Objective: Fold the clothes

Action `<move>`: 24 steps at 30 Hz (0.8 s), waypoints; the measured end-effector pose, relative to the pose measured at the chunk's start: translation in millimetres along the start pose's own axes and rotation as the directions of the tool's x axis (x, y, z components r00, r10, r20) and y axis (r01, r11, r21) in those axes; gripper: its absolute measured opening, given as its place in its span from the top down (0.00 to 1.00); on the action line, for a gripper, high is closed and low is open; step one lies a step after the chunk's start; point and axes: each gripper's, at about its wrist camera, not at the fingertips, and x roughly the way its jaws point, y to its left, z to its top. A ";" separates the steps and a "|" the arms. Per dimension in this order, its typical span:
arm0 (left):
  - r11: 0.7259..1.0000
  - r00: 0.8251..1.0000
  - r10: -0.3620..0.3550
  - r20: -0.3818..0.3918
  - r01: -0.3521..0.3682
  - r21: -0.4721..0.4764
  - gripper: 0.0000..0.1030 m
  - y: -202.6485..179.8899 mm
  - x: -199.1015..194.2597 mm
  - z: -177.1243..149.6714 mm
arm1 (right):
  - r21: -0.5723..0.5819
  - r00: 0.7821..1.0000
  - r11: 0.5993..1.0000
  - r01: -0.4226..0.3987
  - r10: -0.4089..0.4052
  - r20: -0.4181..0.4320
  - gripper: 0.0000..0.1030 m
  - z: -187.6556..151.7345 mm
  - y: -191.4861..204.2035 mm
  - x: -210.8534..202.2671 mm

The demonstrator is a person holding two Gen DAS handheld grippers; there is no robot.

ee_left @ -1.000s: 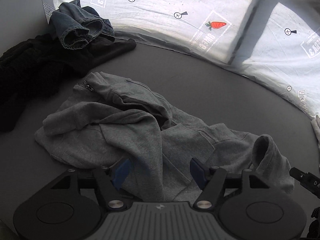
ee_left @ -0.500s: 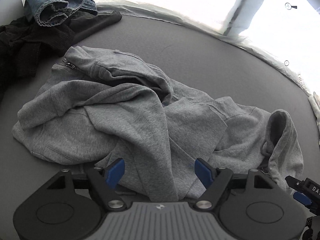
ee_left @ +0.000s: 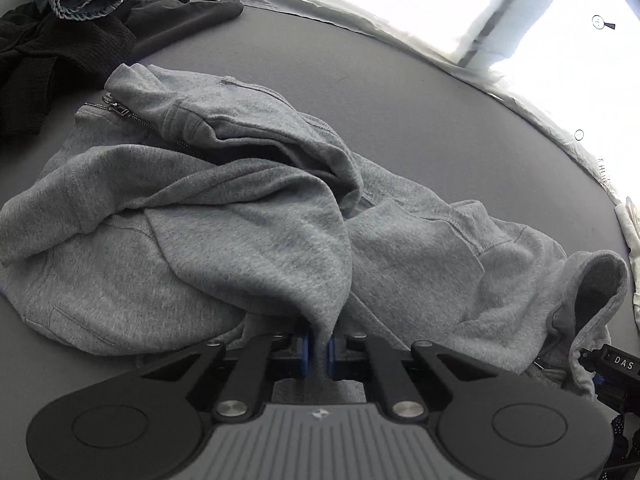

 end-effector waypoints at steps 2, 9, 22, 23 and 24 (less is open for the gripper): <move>0.999 1.000 -0.018 0.000 0.018 -0.034 0.92 3.4 3.0 6.6 | -0.037 1.000 0.999 -0.017 0.017 0.002 0.81 12.5 5.4 8.4; 0.996 0.998 -0.054 -0.037 0.051 -0.079 0.92 5.0 14.9 26.8 | -0.191 0.989 0.980 -0.061 0.084 0.118 0.92 94.1 50.9 35.3; 0.988 0.993 -0.110 -0.043 0.105 -0.117 0.89 -5.9 30.9 48.1 | -0.436 0.851 0.895 0.090 0.158 0.501 0.92 238.4 171.7 37.2; 0.989 0.994 -0.102 -0.050 0.096 -0.111 0.89 -8.4 32.8 49.4 | -0.424 0.879 0.902 0.079 0.138 0.457 0.90 234.1 168.9 45.6; 0.991 0.994 -0.093 -0.057 0.087 -0.106 0.89 -10.9 34.8 50.6 | -0.415 0.907 0.907 0.068 0.117 0.404 0.85 226.8 163.9 54.6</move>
